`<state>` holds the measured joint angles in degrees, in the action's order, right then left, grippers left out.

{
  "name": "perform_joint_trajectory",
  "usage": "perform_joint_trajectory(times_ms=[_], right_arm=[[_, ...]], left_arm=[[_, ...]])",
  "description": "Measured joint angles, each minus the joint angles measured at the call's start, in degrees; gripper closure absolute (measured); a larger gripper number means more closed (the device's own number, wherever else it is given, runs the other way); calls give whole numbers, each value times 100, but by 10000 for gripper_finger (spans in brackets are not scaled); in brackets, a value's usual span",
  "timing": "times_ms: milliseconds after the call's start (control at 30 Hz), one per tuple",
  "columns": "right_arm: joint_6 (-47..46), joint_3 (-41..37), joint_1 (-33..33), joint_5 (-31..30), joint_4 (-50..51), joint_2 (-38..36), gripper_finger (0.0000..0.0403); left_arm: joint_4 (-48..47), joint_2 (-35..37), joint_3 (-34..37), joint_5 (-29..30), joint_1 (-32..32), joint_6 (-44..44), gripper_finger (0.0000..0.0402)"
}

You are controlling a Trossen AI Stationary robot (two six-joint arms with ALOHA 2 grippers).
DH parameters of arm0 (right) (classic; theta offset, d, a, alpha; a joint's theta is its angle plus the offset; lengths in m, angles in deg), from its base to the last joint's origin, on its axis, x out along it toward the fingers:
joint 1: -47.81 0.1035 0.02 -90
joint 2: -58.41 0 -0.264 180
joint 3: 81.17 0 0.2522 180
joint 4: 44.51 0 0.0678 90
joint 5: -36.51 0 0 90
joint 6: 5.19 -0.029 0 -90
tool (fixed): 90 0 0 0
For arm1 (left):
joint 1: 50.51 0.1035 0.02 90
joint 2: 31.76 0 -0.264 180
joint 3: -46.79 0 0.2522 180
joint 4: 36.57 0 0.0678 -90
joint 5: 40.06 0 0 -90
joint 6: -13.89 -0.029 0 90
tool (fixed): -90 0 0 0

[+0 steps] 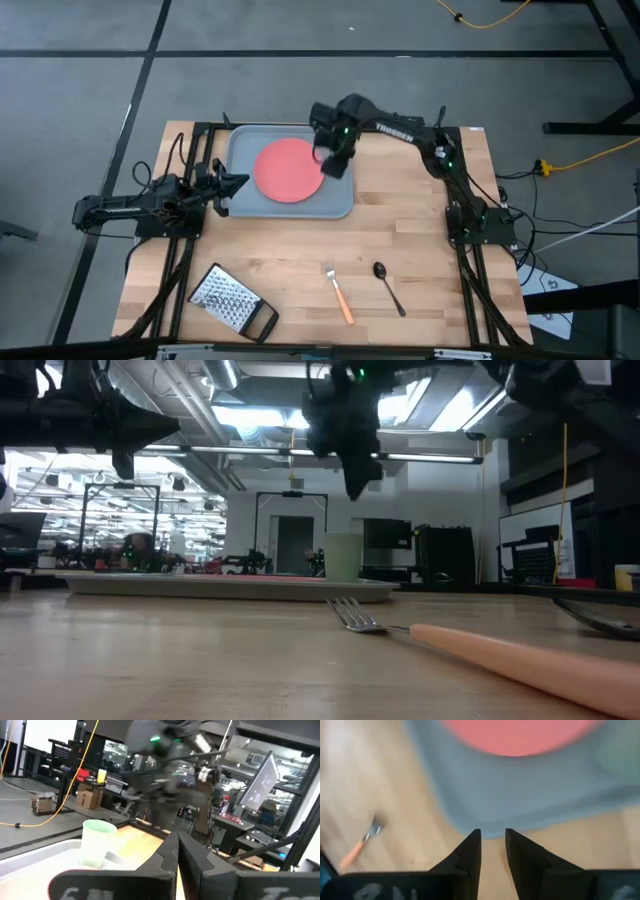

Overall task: Pick and place plate/cup/fork/spoon on tray
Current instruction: Put the black spoon on the gray serving tray beside the pink plate

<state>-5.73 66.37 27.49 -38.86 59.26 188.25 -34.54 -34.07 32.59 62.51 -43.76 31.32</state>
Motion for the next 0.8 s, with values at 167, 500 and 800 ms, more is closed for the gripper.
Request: perform_joint_trajectory(times_ms=[167, 500, 800], right_arm=[[660, -2, 854, 59, -1, -101, 311], [1269, -2, 1995, 224, -1, -136, 312], [1065, -1531, 2132, 558, -16, -1239, 312]], left_arm=[[13, 2, 0, -14, -1, 4, 401], [11, 2, 0, -24, -2, 459, 401], [11, 2, 0, -24, -1, 470, 401]])
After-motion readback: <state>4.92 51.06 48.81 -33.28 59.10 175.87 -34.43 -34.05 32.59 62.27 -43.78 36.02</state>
